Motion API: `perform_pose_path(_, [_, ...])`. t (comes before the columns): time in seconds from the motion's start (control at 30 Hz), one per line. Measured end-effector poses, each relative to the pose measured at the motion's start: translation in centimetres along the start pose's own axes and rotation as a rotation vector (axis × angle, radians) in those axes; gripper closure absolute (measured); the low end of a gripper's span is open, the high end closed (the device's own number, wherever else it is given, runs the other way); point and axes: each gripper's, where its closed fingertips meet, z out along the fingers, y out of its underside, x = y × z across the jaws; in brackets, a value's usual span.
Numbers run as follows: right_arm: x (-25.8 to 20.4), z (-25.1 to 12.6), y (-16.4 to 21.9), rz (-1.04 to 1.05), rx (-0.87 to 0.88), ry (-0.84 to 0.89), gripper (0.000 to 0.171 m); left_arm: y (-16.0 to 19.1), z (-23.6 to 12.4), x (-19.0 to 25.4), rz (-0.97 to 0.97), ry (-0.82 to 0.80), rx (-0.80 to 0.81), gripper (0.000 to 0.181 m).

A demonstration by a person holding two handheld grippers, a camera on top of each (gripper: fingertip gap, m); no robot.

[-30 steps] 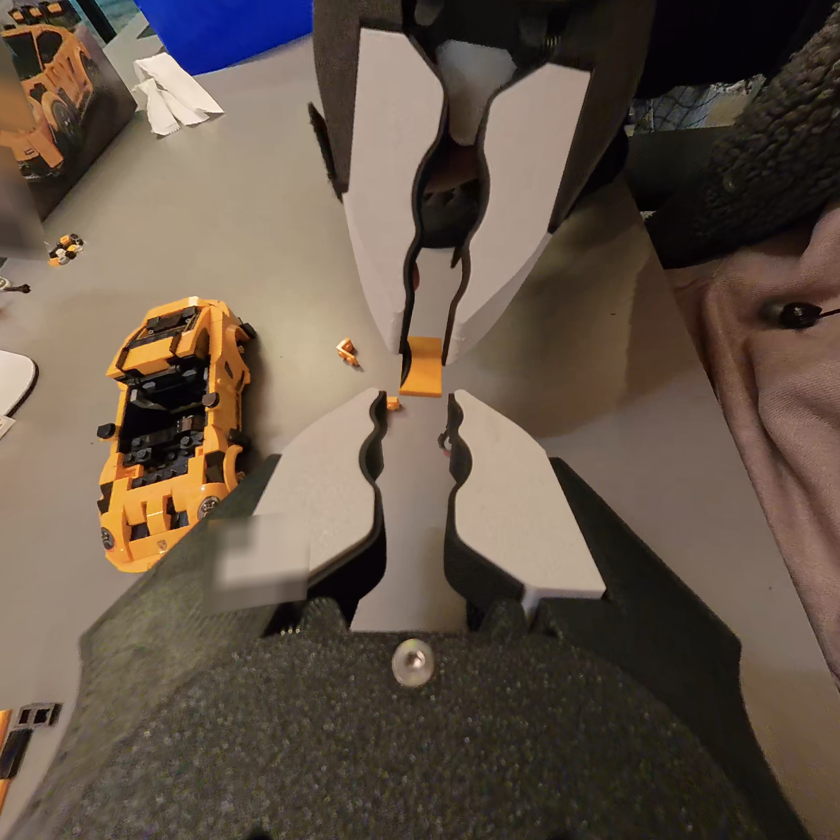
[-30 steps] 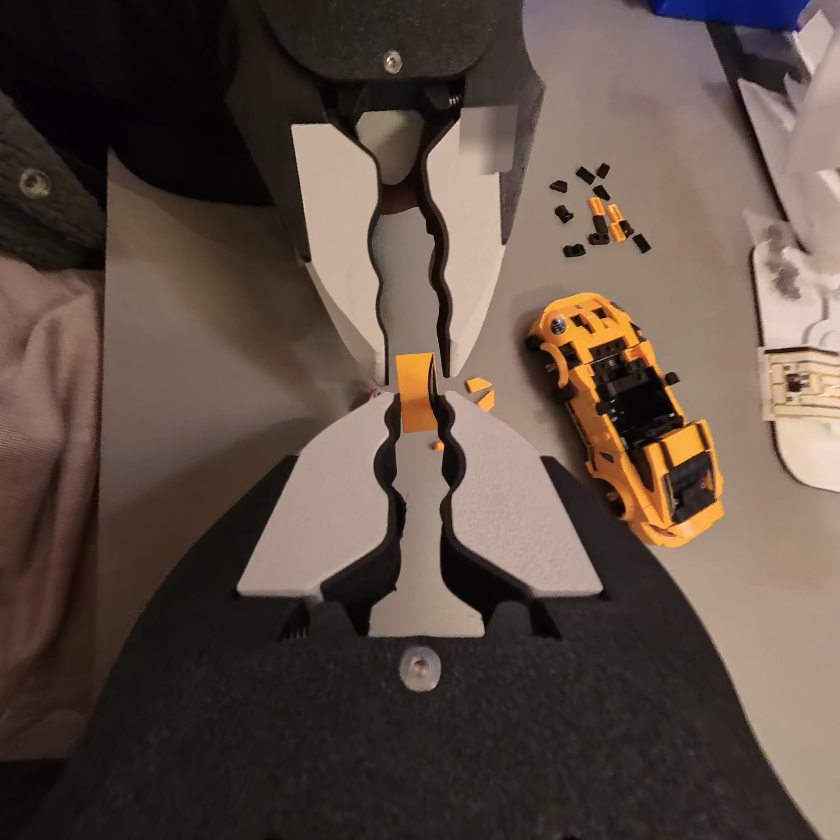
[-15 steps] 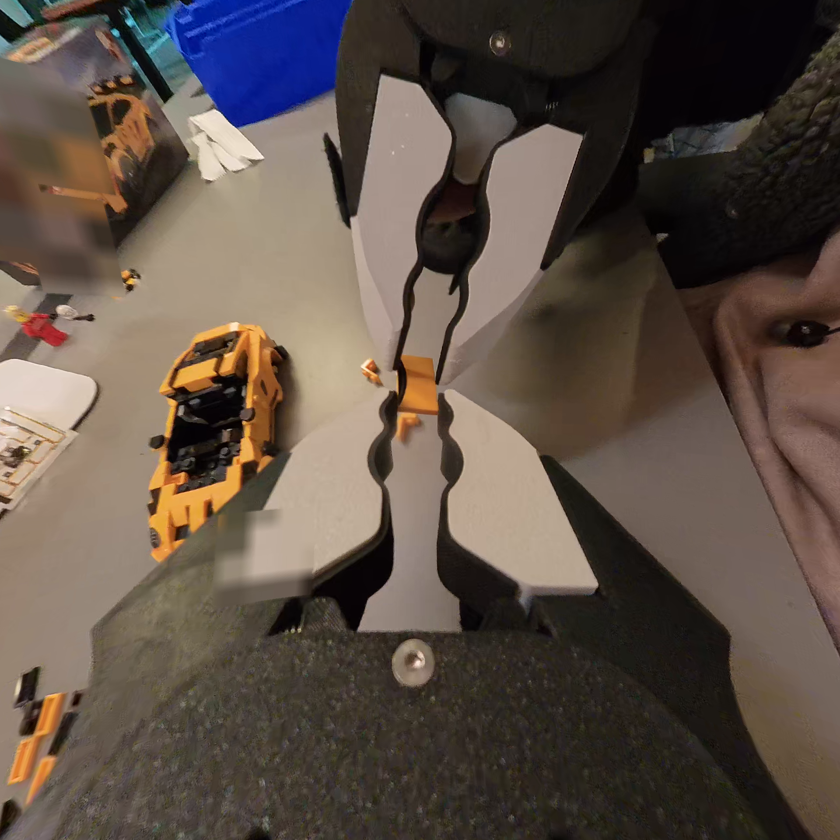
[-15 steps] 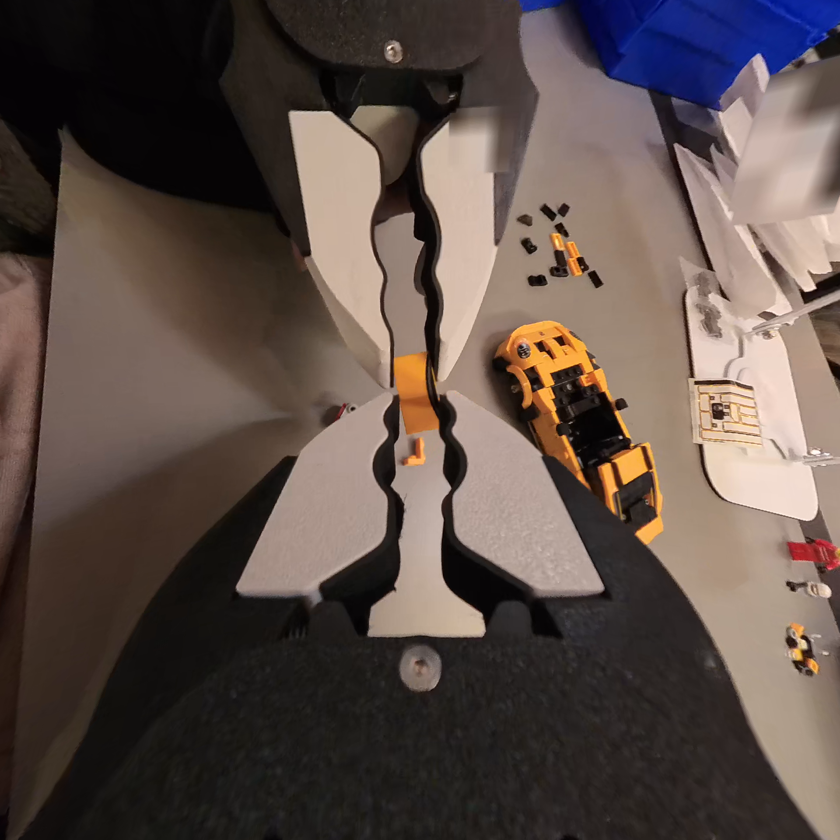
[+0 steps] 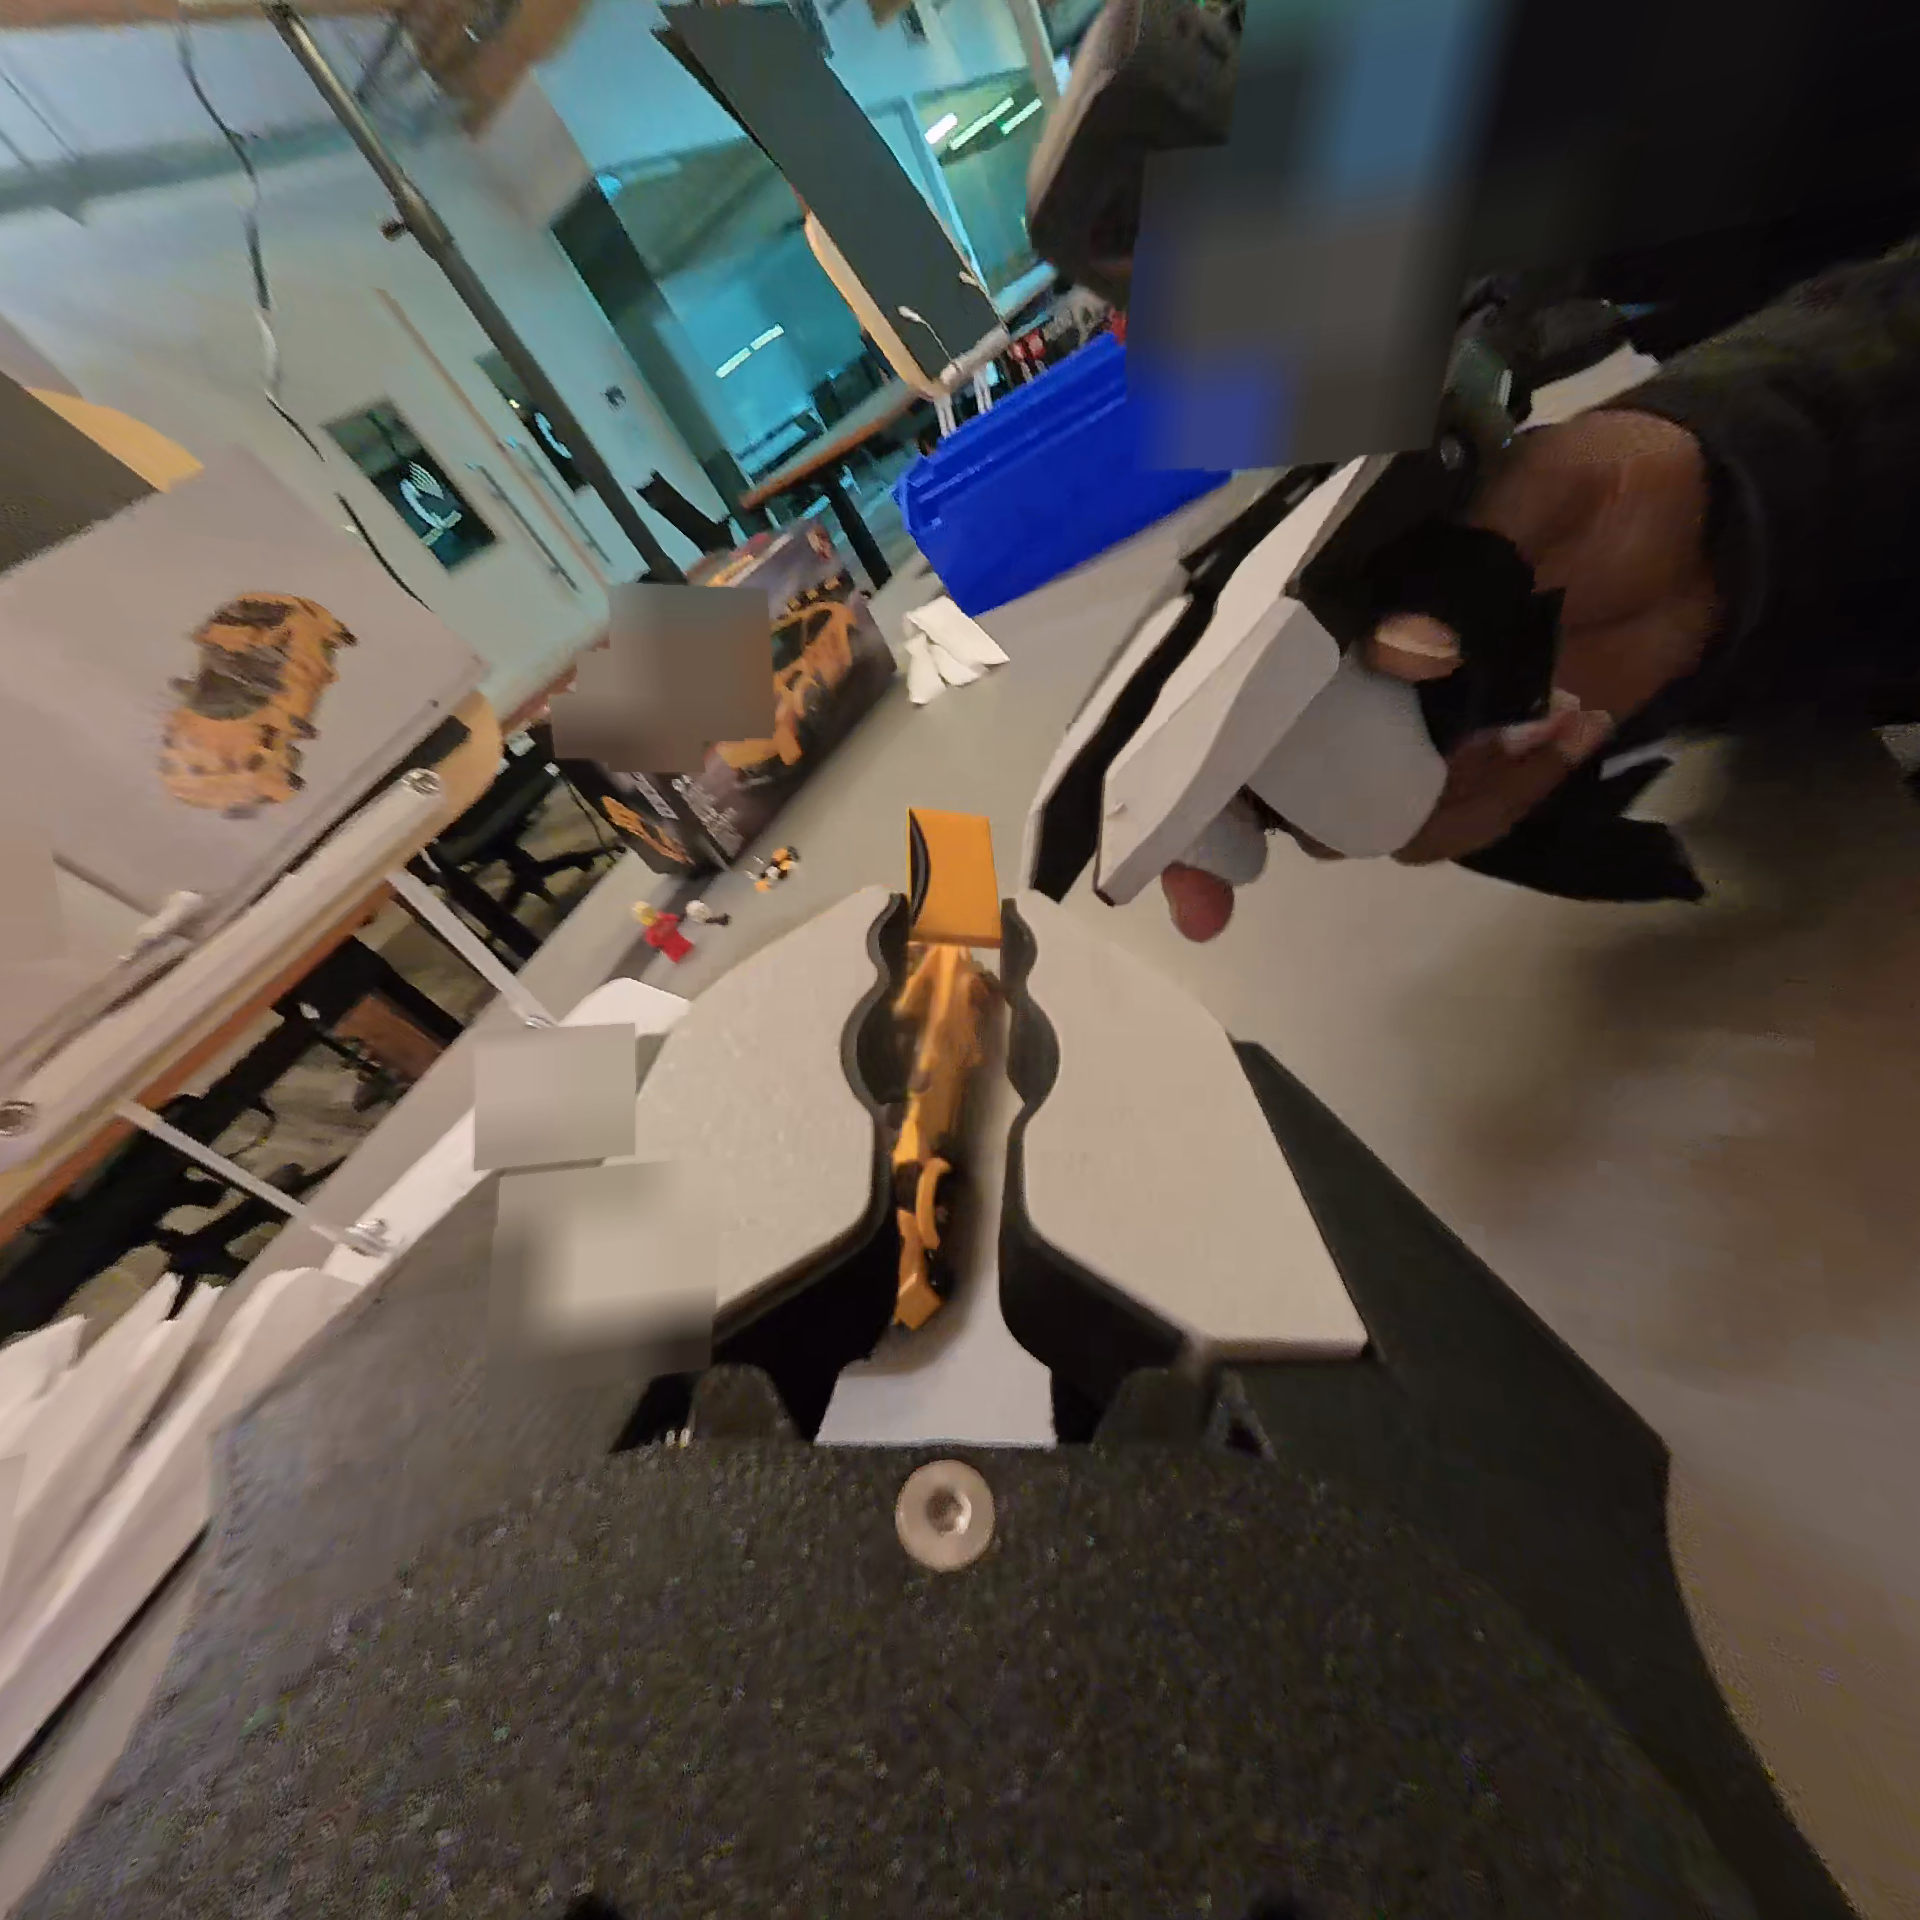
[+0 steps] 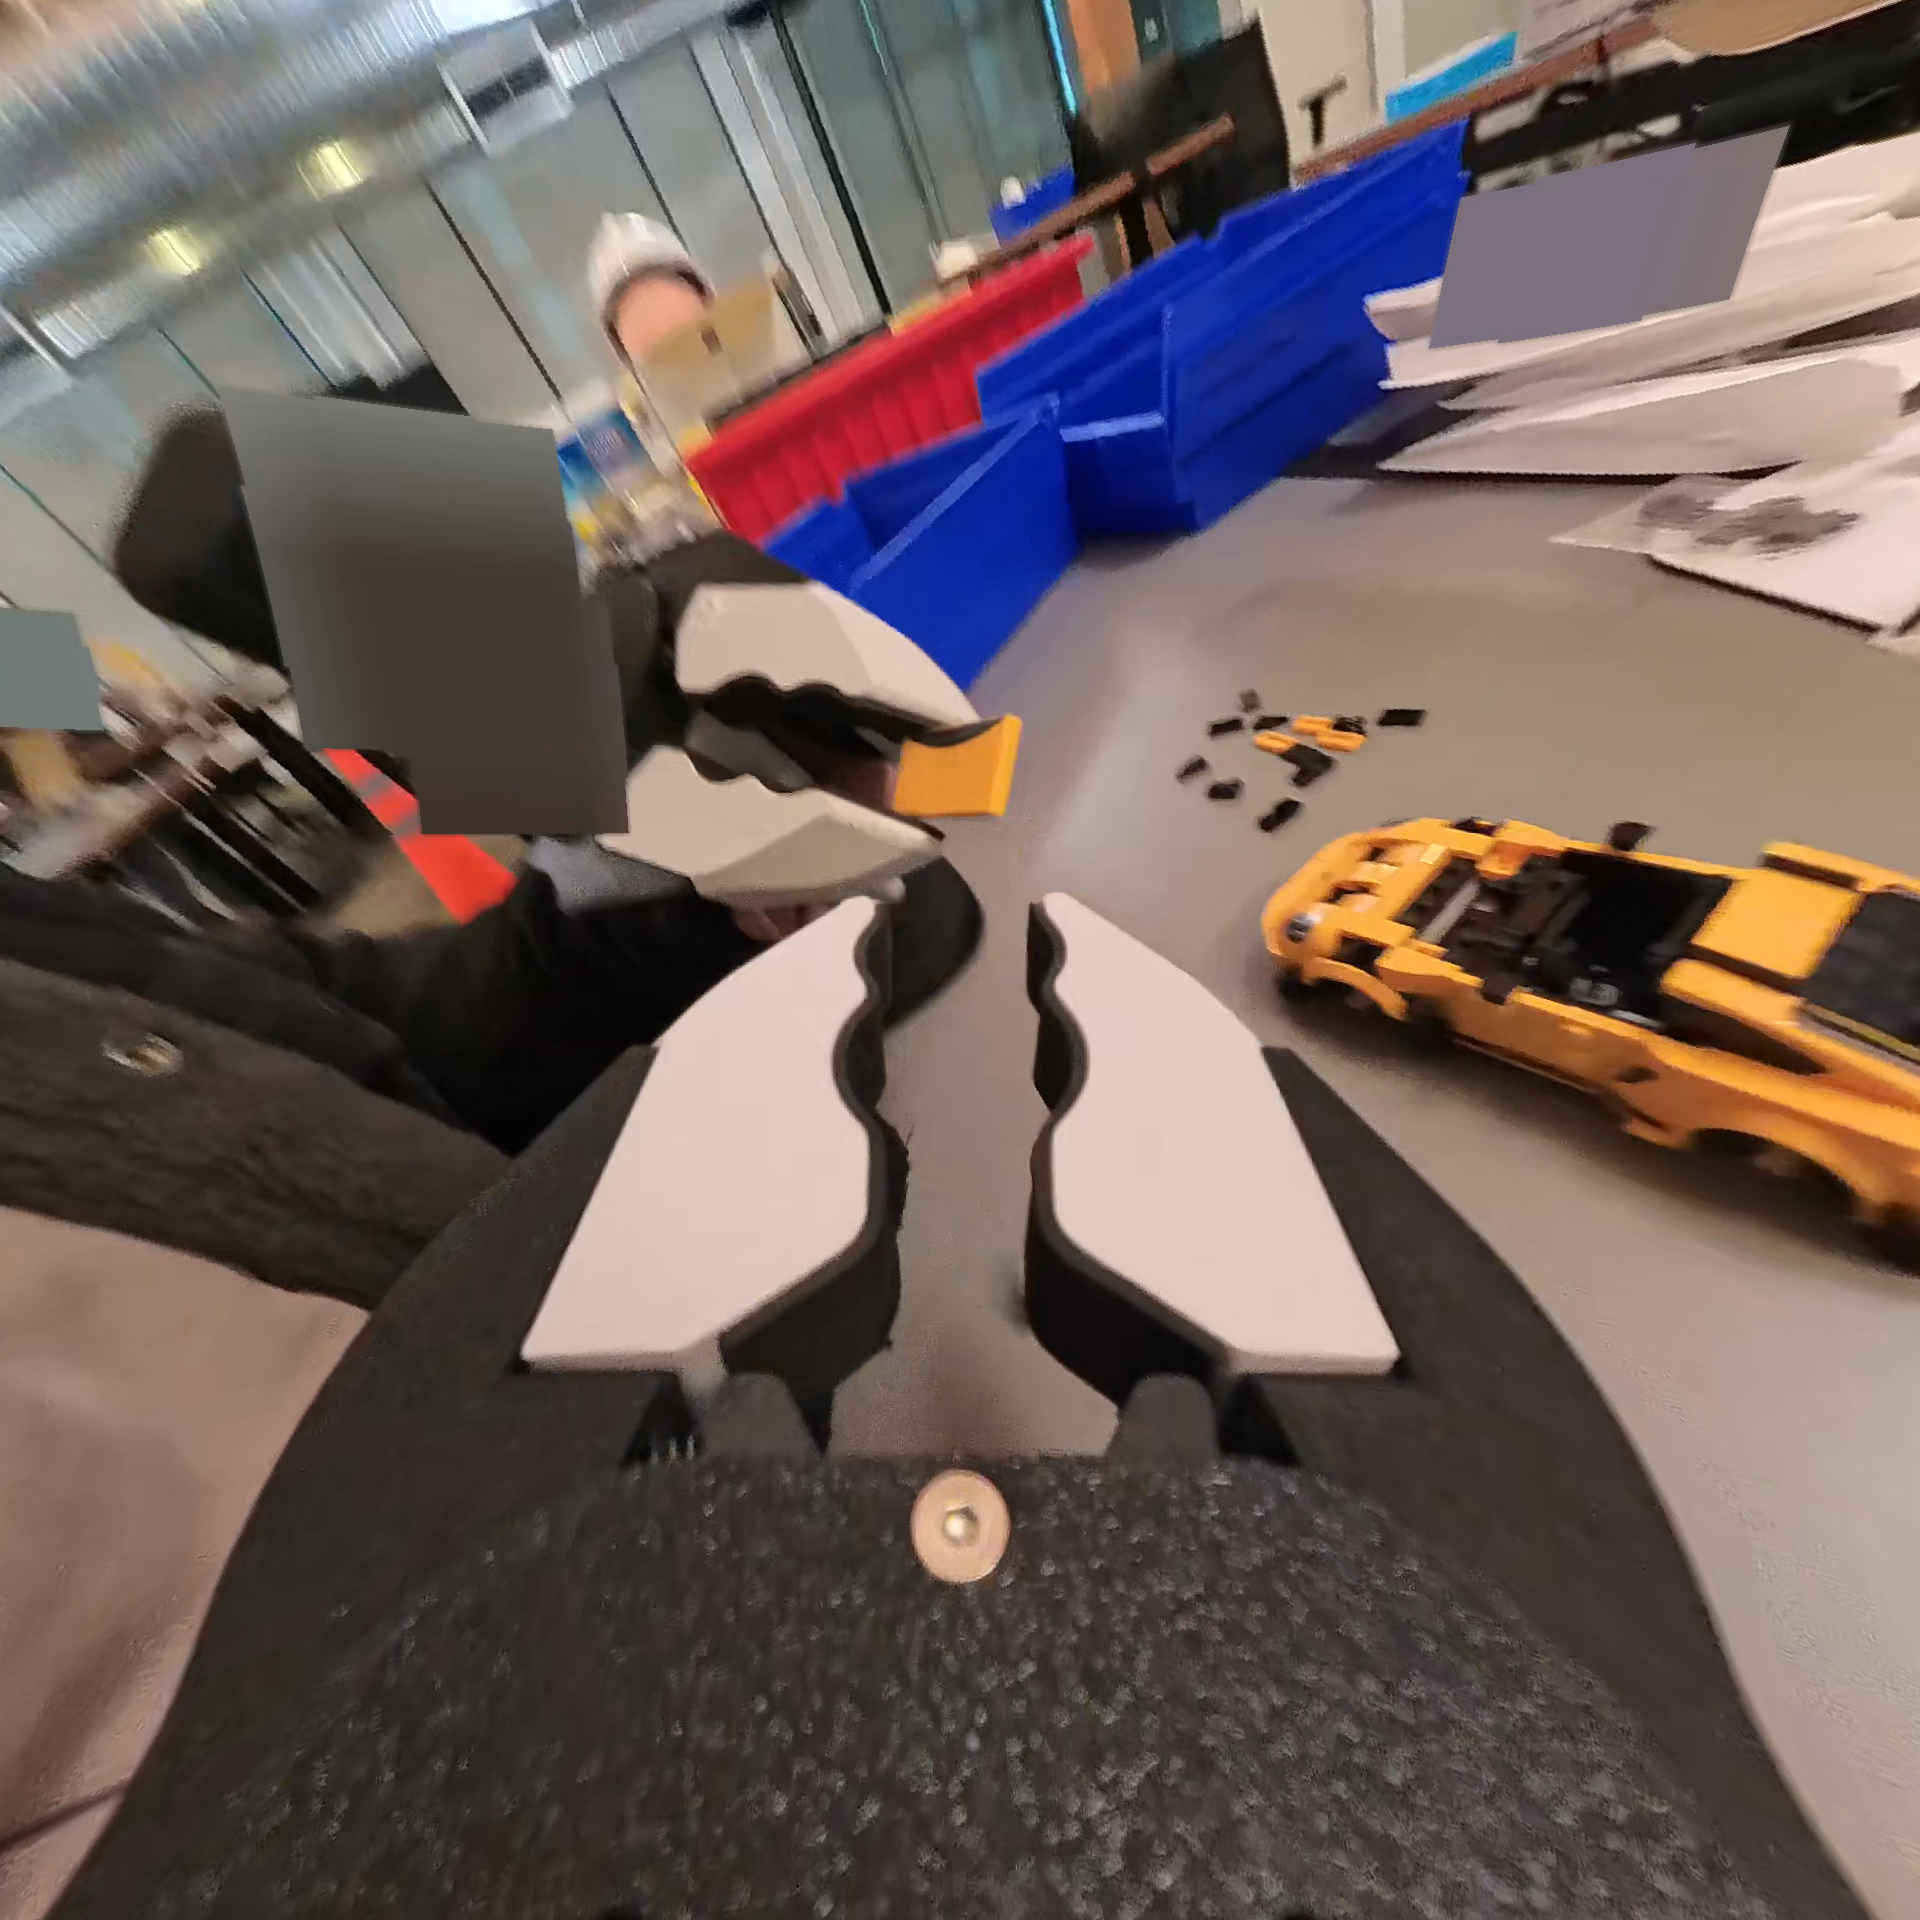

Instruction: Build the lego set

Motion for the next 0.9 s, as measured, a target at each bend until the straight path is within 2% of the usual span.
perform_pose_path(0.2, [-1.9,1.1,-1.8,0.199,0.127,-0.146,0.15,-0.7,-0.3,-0.1,0.036,-0.037,0.028,0.165])
perform_pose_path(0.37, [-2.0,1.8,-2.3,0.264,0.161,-0.179,0.15,-0.9,-0.6,-0.7,0.029,-0.064,0.035,0.165])
perform_pose_path(0.63, [-1.1,1.4,-3.0,0.35,0.22,-0.193,0.166,-1.1,-0.7,-0.8,0.041,-0.078,0.039,0.165])
perform_pose_path(0.77, [-1.2,1.3,-2.9,0.319,0.182,-0.203,0.168,-0.8,-0.5,-0.6,0.036,-0.067,0.026,0.165])
perform_pose_path(0.9, [-1.2,0.7,-2.5,0.207,0.022,-0.225,0.169,-0.8,-0.4,0.3,-0.047,0.036,0.054,0.163])
